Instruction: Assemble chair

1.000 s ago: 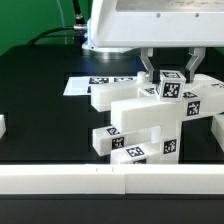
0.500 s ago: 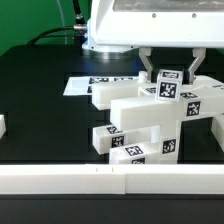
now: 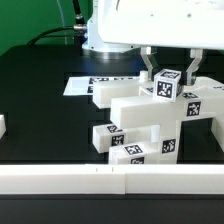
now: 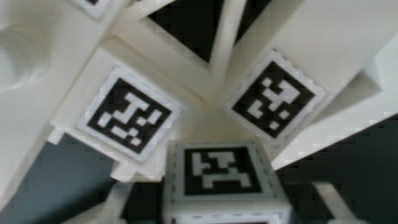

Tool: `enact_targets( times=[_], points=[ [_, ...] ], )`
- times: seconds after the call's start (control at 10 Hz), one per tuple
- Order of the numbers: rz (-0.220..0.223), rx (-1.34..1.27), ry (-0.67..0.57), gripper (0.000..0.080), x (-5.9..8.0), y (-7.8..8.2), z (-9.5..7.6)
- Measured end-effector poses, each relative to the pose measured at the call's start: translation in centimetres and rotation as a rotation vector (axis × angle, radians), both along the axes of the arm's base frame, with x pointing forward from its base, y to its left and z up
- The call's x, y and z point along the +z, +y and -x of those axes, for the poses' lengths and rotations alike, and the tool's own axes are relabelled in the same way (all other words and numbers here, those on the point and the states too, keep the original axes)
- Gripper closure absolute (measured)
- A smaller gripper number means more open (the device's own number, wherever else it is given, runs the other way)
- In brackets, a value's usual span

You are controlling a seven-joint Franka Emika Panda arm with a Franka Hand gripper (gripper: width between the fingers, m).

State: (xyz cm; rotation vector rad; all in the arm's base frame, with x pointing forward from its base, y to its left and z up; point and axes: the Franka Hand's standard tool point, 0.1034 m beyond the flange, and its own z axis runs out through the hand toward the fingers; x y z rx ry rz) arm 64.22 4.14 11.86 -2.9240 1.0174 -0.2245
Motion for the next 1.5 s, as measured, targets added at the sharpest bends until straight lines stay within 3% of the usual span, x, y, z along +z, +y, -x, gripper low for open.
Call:
enact_targets(
  times=[0.4,1.1,1.3,1.4,1.5],
  points=[
    [-0.081,-0.325,-0.041,0.0511,0.0,0.08,-0.28],
    [-0.168,-0.713,-0.035,0.0511,-0.01,0.52,-0.29],
    [-0.156,-0.647,-0.033,0.0255,-0.02,0.48,-0.27],
    [-0.148,-0.609,-0.018,0.0255,0.08,0.33,-0.24],
    [-0.135,-0.53,-0.019,0.0173,0.24,0.09,-0.4]
  ],
)
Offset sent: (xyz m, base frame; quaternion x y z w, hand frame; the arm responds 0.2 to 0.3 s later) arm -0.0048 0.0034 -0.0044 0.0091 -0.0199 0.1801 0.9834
